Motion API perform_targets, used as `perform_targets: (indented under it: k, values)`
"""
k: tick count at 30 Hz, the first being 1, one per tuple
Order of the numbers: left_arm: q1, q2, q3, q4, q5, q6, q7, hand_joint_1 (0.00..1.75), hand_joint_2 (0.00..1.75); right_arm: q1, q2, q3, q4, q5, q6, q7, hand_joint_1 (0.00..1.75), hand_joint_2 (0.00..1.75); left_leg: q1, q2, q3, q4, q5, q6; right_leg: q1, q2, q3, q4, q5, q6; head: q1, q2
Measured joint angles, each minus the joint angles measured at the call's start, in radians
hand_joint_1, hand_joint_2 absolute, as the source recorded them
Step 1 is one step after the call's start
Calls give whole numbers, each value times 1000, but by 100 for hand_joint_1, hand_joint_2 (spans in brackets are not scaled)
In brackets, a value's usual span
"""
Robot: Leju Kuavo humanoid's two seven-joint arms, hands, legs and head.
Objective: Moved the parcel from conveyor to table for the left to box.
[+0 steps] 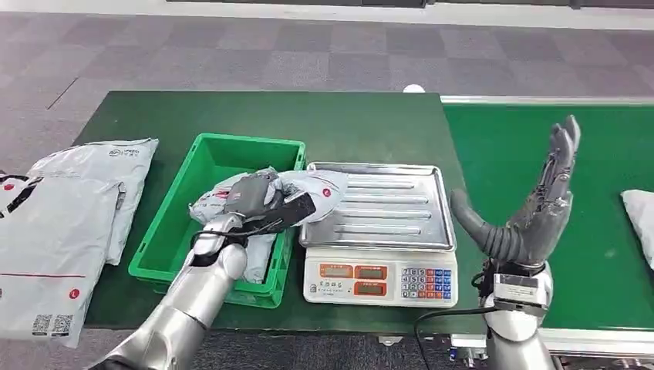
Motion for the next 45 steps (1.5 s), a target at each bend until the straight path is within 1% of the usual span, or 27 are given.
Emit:
perform_targets:
  k: [1,2,4,5,6,8,9,10,12,20,21,24,26,29,32,36,40,42,45]
  values:
    - [-14,-3,0,27,-5,-26,-7,2,175,-2,3,0,4,0,-1,0,0,175,0,-2,4,0,-1,0,0,-1,4,0,-2,1,0,0]
    - [-24,-7,0,47,-7,-42,-16,0,175,-2,5,0,6,3,-2,1,0,175,0,-4,7,0,-3,-1,0,-3,9,-1,-4,1,0,0]
    - [-40,-13,0,85,-11,-68,-37,0,175,-2,8,0,11,5,-4,1,0,175,0,-8,14,0,-6,1,-1,-8,19,-1,-11,1,0,0]
    - [-45,-15,0,97,-11,-73,-44,0,175,-2,9,0,12,6,-5,1,0,175,0,-10,22,0,-9,1,-1,-10,25,-1,-19,-1,0,0]
    - [-50,-18,0,107,-10,-80,-50,0,175,-2,11,0,13,6,-5,1,0,175,0,-13,26,0,-10,2,-1,-13,30,-1,-20,2,0,0]
    - [-60,-25,0,118,10,-108,-71,0,175,-2,13,0,14,7,-5,1,0,175,-1,-17,33,0,-11,2,-2,-17,39,-1,-22,0,0,0]
    - [-65,-28,0,120,13,-118,-75,0,175,-3,14,0,14,7,-5,1,0,175,-1,-19,32,0,-11,2,-2,-18,40,-1,-21,0,0,0]
    - [-70,-33,0,120,16,-122,-76,0,175,-4,15,0,14,6,-5,1,0,175,-1,-22,31,0,-10,2,-2,-21,38,-1,-18,3,0,0]
    - [-76,-39,0,119,24,-128,-76,0,175,-10,17,0,14,6,-5,1,0,175,-2,-24,28,0,-9,3,-3,-23,36,-2,-17,5,0,0]
    - [-56,-40,0,98,88,-36,-75,0,175,-6,19,0,14,5,-5,2,0,175,-3,-24,29,0,-12,5,-5,-23,37,-2,-20,6,0,0]
    - [-50,-40,0,89,102,-17,-78,0,0,-5,19,0,14,3,-4,1,0,175,-3,-24,29,0,-13,5,-5,-23,37,-2,-20,6,0,0]
    - [-24,-40,2,59,144,41,-107,0,0,1,19,0,14,0,-4,1,0,175,-3,-23,29,1,-13,5,-5,-22,37,-2,-20,6,0,0]
    - [14,-39,11,14,244,118,-181,0,0,5,19,0,13,-5,-5,1,0,175,-3,-22,28,1,-13,5,-5,-20,36,-2,-19,5,0,0]
    - [96,-39,21,-112,435,224,-315,0,0,10,19,0,13,-17,-5,1,0,175,-3,-17,21,1,-12,4,-4,-15,28,-1,-17,5,0,0]
    - [158,-36,21,-254,567,337,-396,0,0,11,18,0,14,-27,-13,0,0,175,-3,-9,16,1,-12,4,-4,-7,20,-1,-14,4,0,0]
    - [216,-31,21,-409,701,482,-508,0,0,10,12,0,14,-46,-23,0,0,175,-3,-7,13,1,-13,3,-3,-5,14,-1,-14,4,0,0]
    - [254,-27,21,-498,724,581,-575,0,0,10,3,0,14,-58,-36,0,0,175,-2,-7,11,1,-14,2,-3,-5,12,-1,-15,4,0,0]
    - [264,-25,21,-524,724,604,-586,0,0,9,0,0,15,-60,-37,0,0,175,-2,-7,10,1,-14,2,-2,-5,12,-1,-15,4,0,0]
    - [279,-23,21,-556,780,656,-633,0,0,6,-5,0,16,-63,-46,0,0,175,-2,-6,10,1,-14,2,-2,-5,12,-1,-15,4,0,0]
